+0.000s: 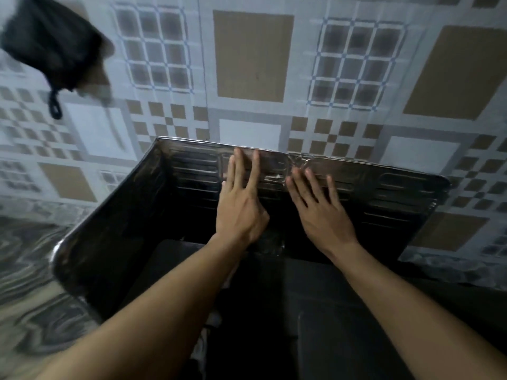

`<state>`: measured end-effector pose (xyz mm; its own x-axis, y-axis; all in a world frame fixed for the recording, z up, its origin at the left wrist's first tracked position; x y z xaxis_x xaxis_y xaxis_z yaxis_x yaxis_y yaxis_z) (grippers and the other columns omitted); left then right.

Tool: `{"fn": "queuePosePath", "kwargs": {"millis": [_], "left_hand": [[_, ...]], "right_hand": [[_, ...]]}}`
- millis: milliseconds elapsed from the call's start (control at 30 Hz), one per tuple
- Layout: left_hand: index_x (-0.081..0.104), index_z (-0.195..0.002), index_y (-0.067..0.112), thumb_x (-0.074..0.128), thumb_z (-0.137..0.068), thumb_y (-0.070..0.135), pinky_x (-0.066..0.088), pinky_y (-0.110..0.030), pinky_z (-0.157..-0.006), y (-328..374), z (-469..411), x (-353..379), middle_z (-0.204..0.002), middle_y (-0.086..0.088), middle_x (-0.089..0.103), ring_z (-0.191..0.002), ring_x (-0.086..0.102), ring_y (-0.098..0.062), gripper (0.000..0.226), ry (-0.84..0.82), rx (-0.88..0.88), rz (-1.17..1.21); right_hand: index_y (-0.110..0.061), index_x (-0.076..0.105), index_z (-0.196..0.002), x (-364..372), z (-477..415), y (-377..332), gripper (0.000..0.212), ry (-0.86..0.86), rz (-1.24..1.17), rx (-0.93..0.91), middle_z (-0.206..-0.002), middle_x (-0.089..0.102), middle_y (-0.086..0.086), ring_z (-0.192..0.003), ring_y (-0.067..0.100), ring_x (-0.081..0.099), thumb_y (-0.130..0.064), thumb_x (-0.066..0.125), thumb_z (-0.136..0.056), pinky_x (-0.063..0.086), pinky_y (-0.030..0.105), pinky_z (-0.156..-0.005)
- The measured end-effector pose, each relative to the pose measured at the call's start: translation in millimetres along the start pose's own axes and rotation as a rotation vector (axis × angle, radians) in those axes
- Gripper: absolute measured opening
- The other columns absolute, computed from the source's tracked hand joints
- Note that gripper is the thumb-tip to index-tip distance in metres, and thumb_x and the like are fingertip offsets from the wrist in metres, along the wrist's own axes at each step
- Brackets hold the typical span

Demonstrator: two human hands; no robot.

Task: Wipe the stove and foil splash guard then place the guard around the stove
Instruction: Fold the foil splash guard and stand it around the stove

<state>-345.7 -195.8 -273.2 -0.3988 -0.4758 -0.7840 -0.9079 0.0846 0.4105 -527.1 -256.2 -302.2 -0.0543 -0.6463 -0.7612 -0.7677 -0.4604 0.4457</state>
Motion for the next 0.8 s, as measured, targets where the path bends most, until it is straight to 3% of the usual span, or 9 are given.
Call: {"fn": "queuePosePath", "kwargs": {"millis": [100,200,300,367,433,500,633,800], "left_hand": [[0.000,-0.158,0.021,0.053,-0.074,0.009,0.026,-0.053,-0.117,12,14,-42,-0.165,-0.015,0.002,-0.151,0.011,-0.033,0.100,-0.024,-0.112,0.041],[0.017,-0.156,0.015,0.052,-0.074,0.011,0.035,-0.050,-0.111,27,42,-94,-0.156,-0.013,0.033,-0.140,0.034,-0.034,0.089,0.118,-0.144,-0.024],[0.035,-0.151,0.017,0.060,-0.077,0.019,0.033,-0.047,-0.114,26,84,-148,-0.150,-0.009,0.044,-0.140,0.037,-0.030,0.077,0.290,-0.123,-0.168],[0.033,-0.151,0.018,0.065,-0.077,0.029,0.030,-0.048,-0.115,7,101,-180,-0.151,-0.015,0.042,-0.141,0.034,-0.035,0.081,0.316,-0.199,-0.334],[0.020,-0.154,0.019,0.067,-0.076,0.039,0.031,-0.051,-0.113,-20,111,-205,-0.151,-0.022,0.036,-0.140,0.032,-0.041,0.093,0.183,-0.402,-0.429],[0.012,-0.156,0.019,0.067,-0.078,0.037,0.040,-0.049,-0.103,-41,115,-218,-0.141,-0.023,0.045,-0.129,0.044,-0.043,0.097,0.009,-0.542,-0.314],[0.027,-0.154,0.022,0.058,-0.081,0.007,0.048,-0.039,-0.094,-56,121,-223,-0.128,-0.019,0.063,-0.117,0.058,-0.037,0.080,-0.169,-0.493,-0.146],[0.041,-0.146,0.032,0.056,-0.080,0.002,0.046,-0.029,-0.087,-59,120,-234,-0.128,-0.007,0.066,-0.115,0.061,-0.030,0.074,-0.231,-0.450,-0.050]], "right_hand": [[-0.005,0.027,-0.154,-22,-8,-9,0.060,0.034,-0.046,0.045,-0.162,0.021,0.019,-0.147,0.039,0.023,-0.009,0.035,-0.094,0.022,0.063,-0.114],[-0.005,0.036,-0.149,-48,-36,-27,0.075,0.077,-0.106,0.037,-0.150,0.039,0.025,-0.133,0.040,0.038,-0.007,0.064,-0.080,0.033,0.058,-0.109],[-0.005,0.036,-0.149,-76,-69,-64,0.080,0.136,-0.166,-0.065,-0.147,0.041,0.027,-0.130,0.041,0.041,-0.004,0.062,-0.074,0.035,0.053,-0.107],[-0.005,0.029,-0.152,-88,-88,-89,0.080,0.132,-0.194,-0.158,-0.153,0.033,0.027,-0.138,0.042,0.035,-0.002,0.059,-0.078,0.031,0.054,-0.113],[-0.009,0.015,-0.157,-96,-105,-113,0.088,0.087,-0.200,-0.268,-0.162,0.016,0.023,-0.148,0.039,0.018,-0.007,0.062,-0.082,0.021,0.055,-0.119],[-0.014,0.002,-0.158,-99,-119,-131,0.099,0.029,-0.165,-0.316,-0.165,-0.001,0.019,-0.152,0.036,0.002,-0.012,0.065,-0.082,0.011,0.057,-0.121],[-0.017,-0.007,-0.157,-89,-134,-145,0.092,-0.054,-0.057,-0.312,-0.163,-0.016,0.017,-0.150,0.035,-0.016,-0.014,0.058,-0.092,-0.001,0.062,-0.119],[-0.013,-0.009,-0.156,-68,-127,-128,0.069,-0.053,0.062,-0.347,-0.162,-0.018,0.019,-0.150,0.037,-0.016,-0.010,0.032,-0.100,-0.004,0.057,-0.120]]}}
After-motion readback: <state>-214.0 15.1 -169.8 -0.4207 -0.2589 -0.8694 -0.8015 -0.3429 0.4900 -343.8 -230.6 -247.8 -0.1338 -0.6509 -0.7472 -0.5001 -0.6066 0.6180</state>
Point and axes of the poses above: each hand's wrist, its own z-axis away from the middle knuckle, its own x-axis out of the palm, y = z × x, the point moved 1 cm from there along -z, towards the middle knuckle
